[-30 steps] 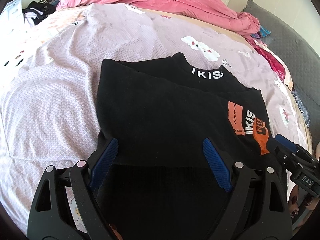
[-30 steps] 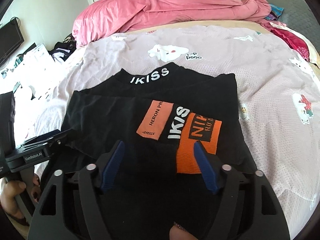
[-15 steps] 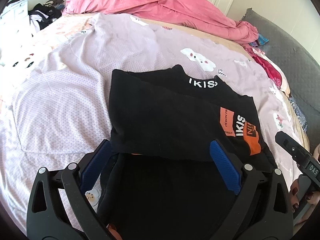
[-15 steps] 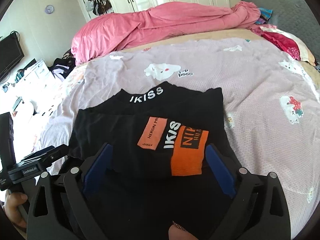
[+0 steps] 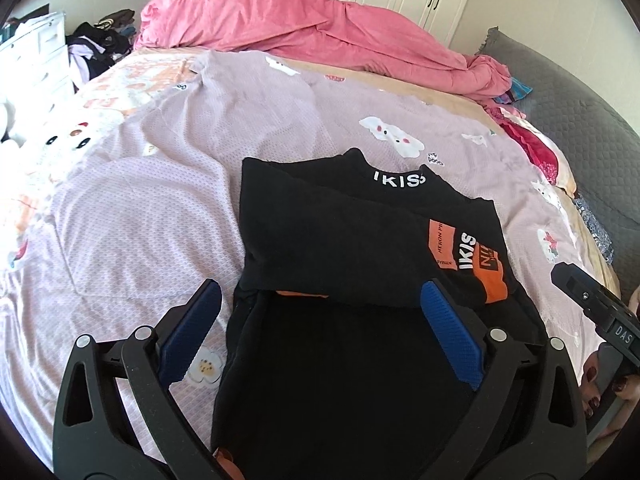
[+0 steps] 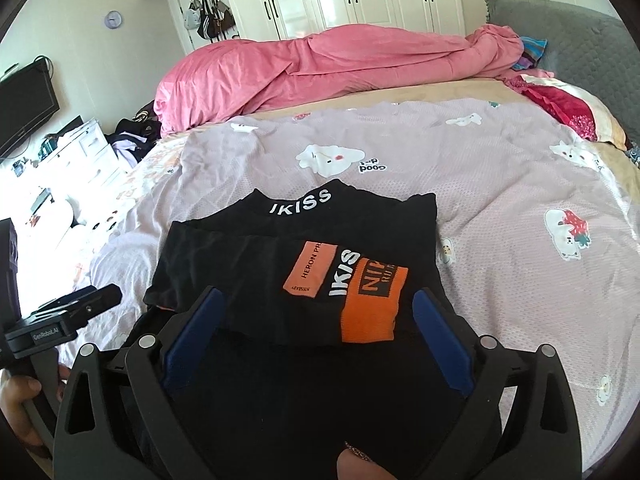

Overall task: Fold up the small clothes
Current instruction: 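Move both grippers back along the black shirt to its hem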

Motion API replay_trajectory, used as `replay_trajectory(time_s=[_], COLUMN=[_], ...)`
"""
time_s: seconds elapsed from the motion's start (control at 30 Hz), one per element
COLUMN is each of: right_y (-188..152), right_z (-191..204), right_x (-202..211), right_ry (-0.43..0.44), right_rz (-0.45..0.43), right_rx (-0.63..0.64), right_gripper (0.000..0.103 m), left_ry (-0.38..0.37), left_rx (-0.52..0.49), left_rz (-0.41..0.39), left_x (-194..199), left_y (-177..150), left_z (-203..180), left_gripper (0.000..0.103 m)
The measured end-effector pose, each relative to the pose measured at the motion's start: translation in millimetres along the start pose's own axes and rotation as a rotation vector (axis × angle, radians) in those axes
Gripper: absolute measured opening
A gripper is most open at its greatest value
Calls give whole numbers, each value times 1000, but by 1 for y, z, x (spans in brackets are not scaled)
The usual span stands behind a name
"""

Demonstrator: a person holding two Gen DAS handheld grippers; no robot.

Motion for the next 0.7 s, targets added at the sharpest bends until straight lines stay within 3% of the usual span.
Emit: replay_trajectory(time_s=[0.33,0.7], right_y=[-7,-47], right_z=[-5,-19], right_x=[27,47], right_ry=[-4,-41], right_rz=[-6,58], right_rx=[18,60], right_gripper=[96,97], left_ry=[27,43], left_rx=[1,2], left_rz=[-14,23], left_x=[23,36], left_y=[-10,-42], left_z=[14,24], left_gripper=[94,94])
Point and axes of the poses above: each gripper's, at about its wrist camera, not at the fingertips, and x roughly against the way its jaws point, z to its left, y to its top, the point moved 4 cm from there along -x, roughly the way its jaws point, and after that the axes turned 15 degrees about -z, right-handed, at the moved point
